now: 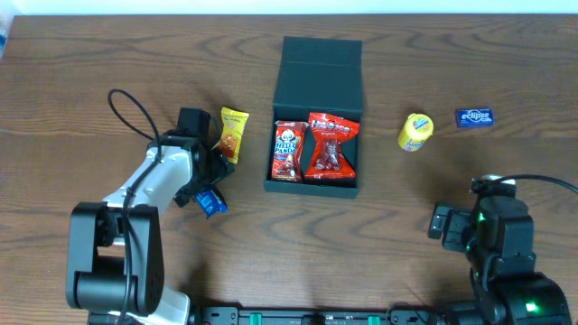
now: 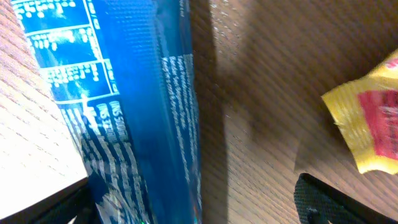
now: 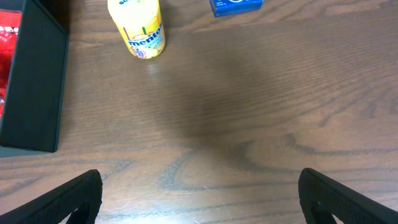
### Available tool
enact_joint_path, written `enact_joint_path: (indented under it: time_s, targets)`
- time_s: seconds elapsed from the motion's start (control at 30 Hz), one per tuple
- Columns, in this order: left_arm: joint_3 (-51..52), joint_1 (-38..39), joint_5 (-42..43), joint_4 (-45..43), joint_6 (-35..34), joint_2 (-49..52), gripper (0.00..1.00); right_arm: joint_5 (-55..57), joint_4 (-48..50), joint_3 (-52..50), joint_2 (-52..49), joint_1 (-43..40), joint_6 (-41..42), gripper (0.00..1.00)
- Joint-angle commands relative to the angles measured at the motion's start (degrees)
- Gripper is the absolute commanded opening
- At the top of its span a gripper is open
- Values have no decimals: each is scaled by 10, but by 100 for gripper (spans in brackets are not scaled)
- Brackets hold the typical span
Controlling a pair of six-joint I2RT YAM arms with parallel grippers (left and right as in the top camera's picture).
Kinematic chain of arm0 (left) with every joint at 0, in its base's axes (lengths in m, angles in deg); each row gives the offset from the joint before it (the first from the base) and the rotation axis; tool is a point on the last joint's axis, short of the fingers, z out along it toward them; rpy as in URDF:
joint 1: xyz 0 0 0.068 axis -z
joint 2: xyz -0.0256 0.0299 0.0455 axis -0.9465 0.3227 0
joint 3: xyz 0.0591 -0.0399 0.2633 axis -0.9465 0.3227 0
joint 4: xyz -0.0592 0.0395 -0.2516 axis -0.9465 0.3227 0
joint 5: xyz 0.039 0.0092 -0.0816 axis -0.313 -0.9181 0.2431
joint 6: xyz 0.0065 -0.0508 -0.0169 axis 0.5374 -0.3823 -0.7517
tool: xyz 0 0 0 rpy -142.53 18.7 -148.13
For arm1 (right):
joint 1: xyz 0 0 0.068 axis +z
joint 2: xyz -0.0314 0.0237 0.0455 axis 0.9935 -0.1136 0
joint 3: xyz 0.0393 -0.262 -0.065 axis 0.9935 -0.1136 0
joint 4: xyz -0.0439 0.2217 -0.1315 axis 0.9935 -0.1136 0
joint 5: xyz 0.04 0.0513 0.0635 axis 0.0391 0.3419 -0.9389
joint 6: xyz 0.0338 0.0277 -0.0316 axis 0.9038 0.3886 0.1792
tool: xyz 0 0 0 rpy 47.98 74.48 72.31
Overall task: Pack container
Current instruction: 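Move the left gripper back to the blue snack bag and grasp it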
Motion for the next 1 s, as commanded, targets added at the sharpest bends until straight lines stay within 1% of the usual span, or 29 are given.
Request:
enact_joint_path:
  time_s: [0.0,0.13,0.23,0.27,0.4,0.47,0.6,0.63,0.7,0.73,0.97]
  targets:
    - [2,-6,-4,0,10,16,95,3,1,0,1,-5,-5,99]
    - [3,-6,-4,-1,10,19,95,3,1,0,1,-5,-5,99]
    - [3,-5,-4,-4,10,19,100,3,1,0,1,-5,-5,99]
    - [3,-5,-4,-4,10,19,95,3,1,0,1,-5,-5,99]
    - [3,-5,-4,-4,10,19,86,3,1,0,1,-5,-5,99]
    - [4,-5,-4,-4,10,19,76,3,1,0,2,-5,-5,99]
    - [5,-5,-4,-4,10,19,68,3,1,0,1,-5,-5,99]
    - [5,-5,-4,-4,10,19,65,3,1,0,1,-5,-5,99]
    - [5,-5,-4,-4,10,19,62,3,1,0,1,-5,-5,99]
    - [5,-5,-4,-4,10,19,59,3,1,0,1,-5,-5,99]
    - [5,-5,-3,-3,10,19,52,3,1,0,1,-5,-5,99]
